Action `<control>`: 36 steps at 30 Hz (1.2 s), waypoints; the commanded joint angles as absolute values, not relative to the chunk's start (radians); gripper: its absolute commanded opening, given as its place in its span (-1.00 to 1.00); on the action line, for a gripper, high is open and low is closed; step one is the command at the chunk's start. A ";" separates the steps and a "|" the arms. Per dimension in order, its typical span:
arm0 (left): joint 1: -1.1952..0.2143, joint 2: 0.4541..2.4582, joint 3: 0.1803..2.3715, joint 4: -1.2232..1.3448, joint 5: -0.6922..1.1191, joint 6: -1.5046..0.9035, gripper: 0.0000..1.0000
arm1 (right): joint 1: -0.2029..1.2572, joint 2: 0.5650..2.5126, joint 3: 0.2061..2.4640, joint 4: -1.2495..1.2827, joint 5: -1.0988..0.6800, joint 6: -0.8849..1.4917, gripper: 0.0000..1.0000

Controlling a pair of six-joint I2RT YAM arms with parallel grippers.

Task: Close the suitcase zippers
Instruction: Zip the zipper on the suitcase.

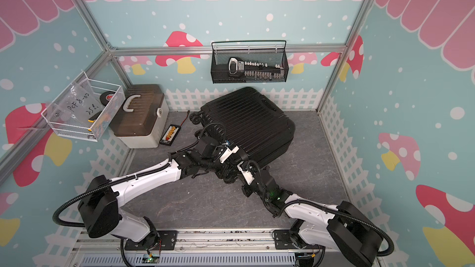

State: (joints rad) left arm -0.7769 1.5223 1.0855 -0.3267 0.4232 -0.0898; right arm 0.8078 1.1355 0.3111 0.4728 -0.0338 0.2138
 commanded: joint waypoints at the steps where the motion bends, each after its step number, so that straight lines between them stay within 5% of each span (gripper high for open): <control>1: -0.808 1.545 1.121 -0.187 0.476 -0.068 -0.63 | 0.859 1.104 0.298 0.477 -0.116 0.218 -1.00; 11: -0.788 1.363 1.078 -0.242 0.232 0.039 0.66 | 0.859 1.012 0.257 0.323 0.175 0.280 -1.00; 24: -0.252 1.383 1.276 -0.429 0.305 0.148 0.73 | 0.857 1.002 0.254 0.298 0.217 0.302 -1.00; 36: -0.090 1.729 1.592 -0.546 0.381 0.440 0.75 | 0.857 1.038 0.262 0.299 0.221 0.293 -1.00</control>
